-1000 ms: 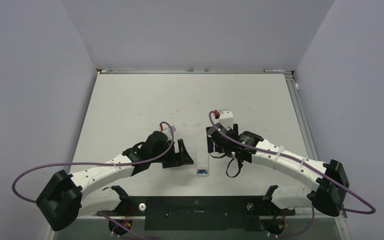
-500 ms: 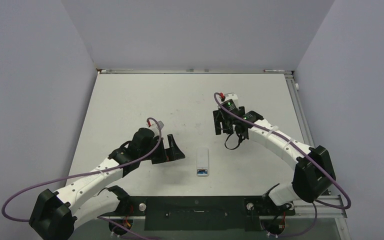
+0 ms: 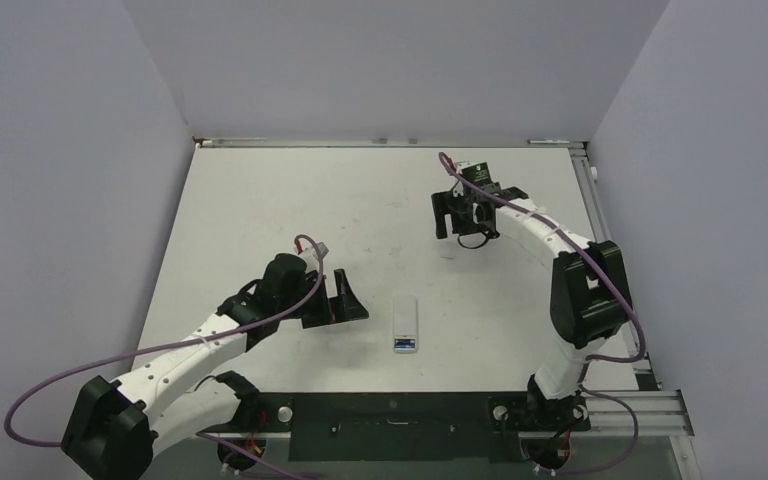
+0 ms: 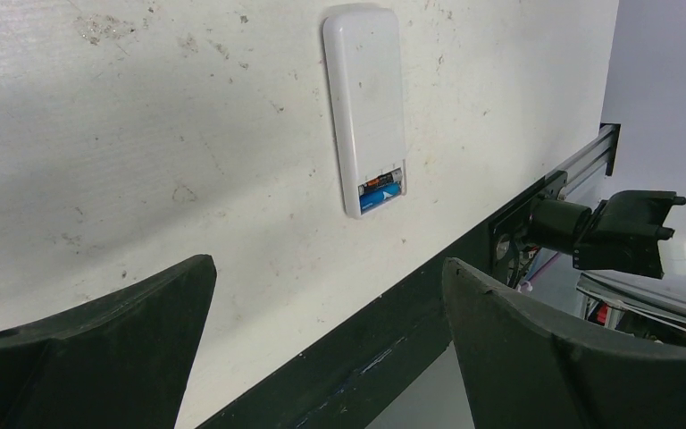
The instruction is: Load the batteries into the remote control
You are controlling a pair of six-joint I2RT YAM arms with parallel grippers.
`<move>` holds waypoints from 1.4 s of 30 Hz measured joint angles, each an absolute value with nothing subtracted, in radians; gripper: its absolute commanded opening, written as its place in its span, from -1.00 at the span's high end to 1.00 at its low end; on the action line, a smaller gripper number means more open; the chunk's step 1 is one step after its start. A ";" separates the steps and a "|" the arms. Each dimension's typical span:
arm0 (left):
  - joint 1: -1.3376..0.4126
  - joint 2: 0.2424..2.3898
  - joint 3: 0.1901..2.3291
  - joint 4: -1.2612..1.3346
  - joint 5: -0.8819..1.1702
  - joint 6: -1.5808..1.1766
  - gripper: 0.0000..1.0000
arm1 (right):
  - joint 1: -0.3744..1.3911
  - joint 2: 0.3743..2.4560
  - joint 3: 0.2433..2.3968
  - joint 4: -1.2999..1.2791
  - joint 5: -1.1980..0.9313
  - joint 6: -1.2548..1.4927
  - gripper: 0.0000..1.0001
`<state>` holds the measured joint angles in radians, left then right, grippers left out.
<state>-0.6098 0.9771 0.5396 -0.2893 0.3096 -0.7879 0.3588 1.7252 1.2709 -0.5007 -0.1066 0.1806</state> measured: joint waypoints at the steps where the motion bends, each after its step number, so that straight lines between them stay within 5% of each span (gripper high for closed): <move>1: -0.607 0.981 0.540 -0.289 0.313 -0.787 -0.92 | 0.352 1.750 1.290 -0.501 -0.123 0.171 -0.60; 20: -0.594 0.992 0.553 -0.297 0.327 -0.780 -0.93 | 0.328 2.061 1.489 -0.520 -0.290 0.130 -0.56; 42: -0.593 1.014 0.553 -0.282 0.355 -0.786 -0.93 | 0.355 1.946 1.309 -0.466 -0.235 0.109 -0.47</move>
<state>-0.5926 1.0138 0.5529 -0.2825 0.3550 -0.7860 0.3546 1.9461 1.3094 -0.4664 -0.2352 0.1089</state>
